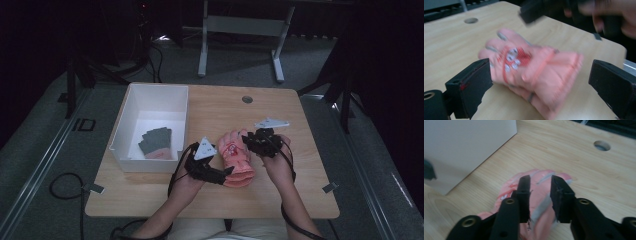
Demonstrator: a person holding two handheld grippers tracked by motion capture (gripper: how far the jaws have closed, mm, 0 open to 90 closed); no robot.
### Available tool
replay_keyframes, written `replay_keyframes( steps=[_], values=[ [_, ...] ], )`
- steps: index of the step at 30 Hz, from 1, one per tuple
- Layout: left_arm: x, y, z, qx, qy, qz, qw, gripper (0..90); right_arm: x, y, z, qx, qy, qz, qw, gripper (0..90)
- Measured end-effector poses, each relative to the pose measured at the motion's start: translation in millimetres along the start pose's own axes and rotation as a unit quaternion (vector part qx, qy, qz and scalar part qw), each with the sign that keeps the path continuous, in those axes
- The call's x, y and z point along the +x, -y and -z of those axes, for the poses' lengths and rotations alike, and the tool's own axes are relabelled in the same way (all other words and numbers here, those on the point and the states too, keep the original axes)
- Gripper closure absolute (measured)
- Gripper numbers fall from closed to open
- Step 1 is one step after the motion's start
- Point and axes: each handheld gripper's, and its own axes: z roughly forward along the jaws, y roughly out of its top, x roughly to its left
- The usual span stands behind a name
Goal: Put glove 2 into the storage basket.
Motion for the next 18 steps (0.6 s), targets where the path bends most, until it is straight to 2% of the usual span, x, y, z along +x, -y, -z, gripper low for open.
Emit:
replay_keyframes(
  steps=[3,5,10,13,15,17,18],
  values=[
    [7.9,-8.7,-9.6,0.01,-0.01,0.018,0.9997,4.7,0.4,4.3,-12.4,0.023,0.007,-0.011,0.9996,61.2],
    [12.5,-11.6,-15.1,0.018,-0.016,0.023,0.9994,4.8,-2.4,10.4,-20.3,0.038,0.013,-0.02,0.999,60.7],
    [17.3,-14.1,-23.4,0.036,-0.024,0.024,0.9988,5.1,-14.5,27.9,-30.9,0.069,-0.006,-0.033,0.9971,58.1],
    [21.0,-12.7,-28.7,0.05,-0.016,0.035,0.998,5.4,-28.1,37.5,-29.1,0.074,-0.027,-0.046,0.9959,57.8],
    [23.9,-10.7,-33.8,0.06,-0.011,0.046,0.9971,5.8,-33.9,42.0,-28.9,0.077,-0.04,-0.046,0.9952,57.9],
    [27.7,-7.8,-41.4,0.077,-0.002,0.055,0.9955,5.8,-37.1,44.7,-30.4,0.083,-0.052,-0.049,0.9939,57.9],
    [29.7,-5.7,-46.3,0.084,0.003,0.067,0.9942,5.8,-38.7,46.1,-32.0,0.085,-0.058,-0.05,0.9935,57.8]
  ],
)
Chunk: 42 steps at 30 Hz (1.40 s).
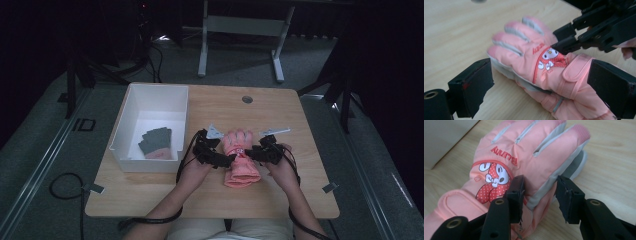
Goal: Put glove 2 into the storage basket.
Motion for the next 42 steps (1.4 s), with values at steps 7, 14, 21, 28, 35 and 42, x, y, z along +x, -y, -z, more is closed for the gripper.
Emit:
replay_keyframes(
  steps=[7,14,21,28,35,42],
  values=[
    [22.4,8.7,-29.6,0.05,-0.005,0.066,0.9965,16.0,1.1,-0.2,-10.8,0.013,-0.024,0.001,0.9996,61.3],
    [46.7,19.5,-55.7,0.097,0.076,0.145,0.9818,24.2,1.2,1.2,-13.9,0.017,-0.032,-0.003,0.9993,63.8],
    [52.8,18.6,-61.7,0.099,0.15,0.156,0.9712,59.2,4.4,3.6,-16.8,0.007,-0.037,-0.002,0.9993,74.0],
    [42.7,7.1,-50.8,0.09,0.153,0.138,0.9743,77.4,3.9,5.1,-7.6,-0.02,-0.041,-0.018,0.9988,78.1],
    [26.0,-16.0,-30.8,0.07,0.153,0.097,0.9809,79.5,4.2,0.8,16.1,-0.054,-0.04,-0.022,0.9975,79.1],
    [19.3,-39.9,-4.2,0.043,0.164,0.074,0.9827,79.6,9.5,-9.7,44.1,-0.096,-0.044,-0.017,0.9943,79.2]
  ],
)
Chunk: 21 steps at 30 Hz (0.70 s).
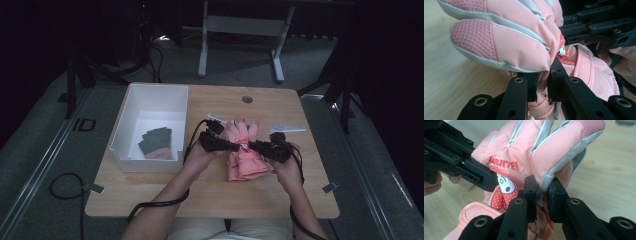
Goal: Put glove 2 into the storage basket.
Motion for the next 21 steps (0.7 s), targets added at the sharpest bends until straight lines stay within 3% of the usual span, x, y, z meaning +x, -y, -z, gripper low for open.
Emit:
replay_keyframes(
  steps=[10,21],
  values=[
    [-20.8,-22.0,34.4,-0.027,0.007,-0.035,0.999,79.8,17.2,-26.4,26.5,-0.042,-0.004,0.021,0.9989,79.2],
    [-32.4,-42.3,80.2,-0.041,-0.016,-0.062,0.9971,79.7,42.4,-63.0,36.4,-0.073,-0.01,0.047,0.9962,79.0]
  ],
)
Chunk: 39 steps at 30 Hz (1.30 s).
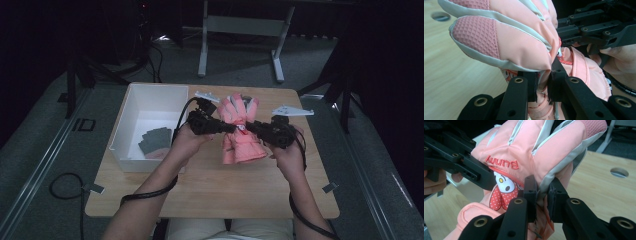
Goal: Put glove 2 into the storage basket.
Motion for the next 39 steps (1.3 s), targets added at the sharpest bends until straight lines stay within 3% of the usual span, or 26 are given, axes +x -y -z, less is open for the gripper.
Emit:
replay_keyframes(
  steps=[9,20,30,39],
  values=[
    [2.2,-12.3,35.3,-0.011,-0.018,-0.007,0.9998,79.7,18.0,-29.3,-8.4,-0.014,-0.011,0.015,0.9997,78.9],
    [14.8,-10.2,79.8,-0.02,-0.043,0.003,0.9989,79.8,44.0,-57.9,-35.3,-0.014,-0.035,0.029,0.9989,78.8],
    [32.4,3.1,131.0,-0.026,-0.075,0.017,0.9967,79.8,78.4,-81.2,-72.6,-0.006,-0.061,0.047,0.997,78.9],
    [55.2,26.8,173.6,-0.04,-0.098,0.04,0.9936,79.8,112.1,-97.7,-114.4,0.012,-0.087,0.066,0.994,78.8]
  ],
)
